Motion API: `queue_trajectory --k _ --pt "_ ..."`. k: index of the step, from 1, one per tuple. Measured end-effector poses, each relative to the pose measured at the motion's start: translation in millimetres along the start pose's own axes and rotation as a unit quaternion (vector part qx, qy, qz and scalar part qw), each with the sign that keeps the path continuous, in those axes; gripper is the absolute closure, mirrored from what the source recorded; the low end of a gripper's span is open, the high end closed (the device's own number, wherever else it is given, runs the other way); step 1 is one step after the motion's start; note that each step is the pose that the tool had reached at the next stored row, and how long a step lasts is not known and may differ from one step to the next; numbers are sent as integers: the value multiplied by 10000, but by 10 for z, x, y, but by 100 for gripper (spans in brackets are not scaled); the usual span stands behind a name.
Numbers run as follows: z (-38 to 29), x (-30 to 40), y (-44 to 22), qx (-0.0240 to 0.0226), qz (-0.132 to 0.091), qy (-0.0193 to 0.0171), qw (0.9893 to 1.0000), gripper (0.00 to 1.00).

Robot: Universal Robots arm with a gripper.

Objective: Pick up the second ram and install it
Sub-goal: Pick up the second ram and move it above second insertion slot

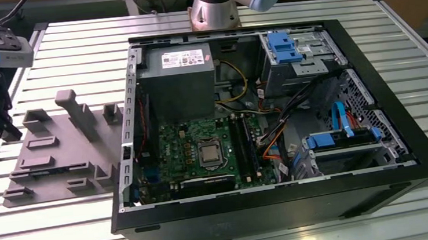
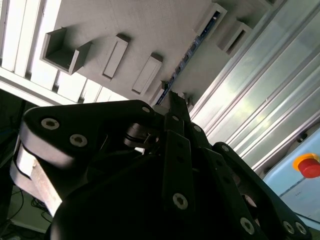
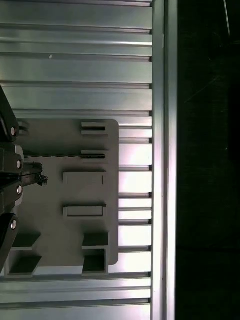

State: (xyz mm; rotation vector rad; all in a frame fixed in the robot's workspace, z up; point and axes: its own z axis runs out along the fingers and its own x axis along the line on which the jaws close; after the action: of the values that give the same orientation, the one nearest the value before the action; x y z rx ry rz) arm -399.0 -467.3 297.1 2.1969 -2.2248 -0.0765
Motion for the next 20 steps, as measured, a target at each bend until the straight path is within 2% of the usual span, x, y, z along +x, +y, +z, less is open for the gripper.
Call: queue_trajectory --k 20 --pt "49 1 -2 0 0 0 10000 89"
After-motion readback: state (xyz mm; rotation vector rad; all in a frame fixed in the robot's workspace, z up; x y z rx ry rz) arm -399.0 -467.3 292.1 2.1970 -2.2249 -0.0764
